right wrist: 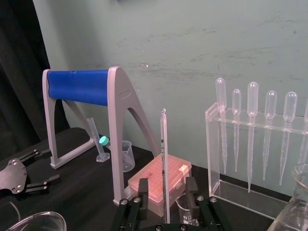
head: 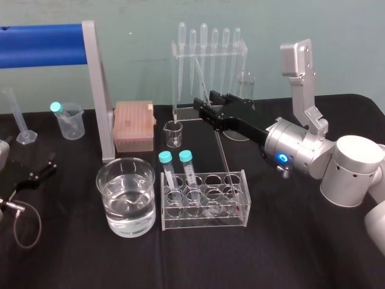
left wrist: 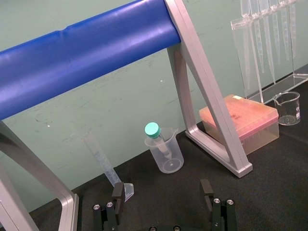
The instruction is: Hold the thermometer with one hand and immerse one end into the beaker, then reinsert it into the test tube rack.
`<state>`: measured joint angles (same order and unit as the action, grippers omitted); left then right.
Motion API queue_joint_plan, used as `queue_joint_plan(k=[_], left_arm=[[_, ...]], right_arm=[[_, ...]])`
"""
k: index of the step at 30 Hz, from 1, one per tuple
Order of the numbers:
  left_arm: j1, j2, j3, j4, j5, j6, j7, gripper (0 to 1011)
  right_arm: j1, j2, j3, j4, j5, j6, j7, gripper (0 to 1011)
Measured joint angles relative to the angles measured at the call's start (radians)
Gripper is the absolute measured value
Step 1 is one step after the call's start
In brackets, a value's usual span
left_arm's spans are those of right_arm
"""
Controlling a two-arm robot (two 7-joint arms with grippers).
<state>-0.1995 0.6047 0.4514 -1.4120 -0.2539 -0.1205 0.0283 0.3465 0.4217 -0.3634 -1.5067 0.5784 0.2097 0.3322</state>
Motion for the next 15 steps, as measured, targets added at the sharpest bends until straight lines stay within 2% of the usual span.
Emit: queue_joint_plan(k=[6,9,11,15], left_arm=[[0.0,0.0,0.0,0.0,0.0,0.0,0.0,1008],[0.0,0.0,0.0,0.0,0.0,0.0,0.0,1008],[0.0,0.0,0.0,0.0,0.0,0.0,0.0,1008],[0.0,0.0,0.0,0.0,0.0,0.0,0.0,1008]], right_arm=[[0.0,0.0,0.0,0.0,0.001,0.0,0.0,332],[0.0,0.0,0.0,0.0,0.001,0.0,0.0,292],[0.0,0.0,0.0,0.0,0.001,0.0,0.0,174],[0.0,0.0,0.0,0.0,0.001,0.0,0.0,62]])
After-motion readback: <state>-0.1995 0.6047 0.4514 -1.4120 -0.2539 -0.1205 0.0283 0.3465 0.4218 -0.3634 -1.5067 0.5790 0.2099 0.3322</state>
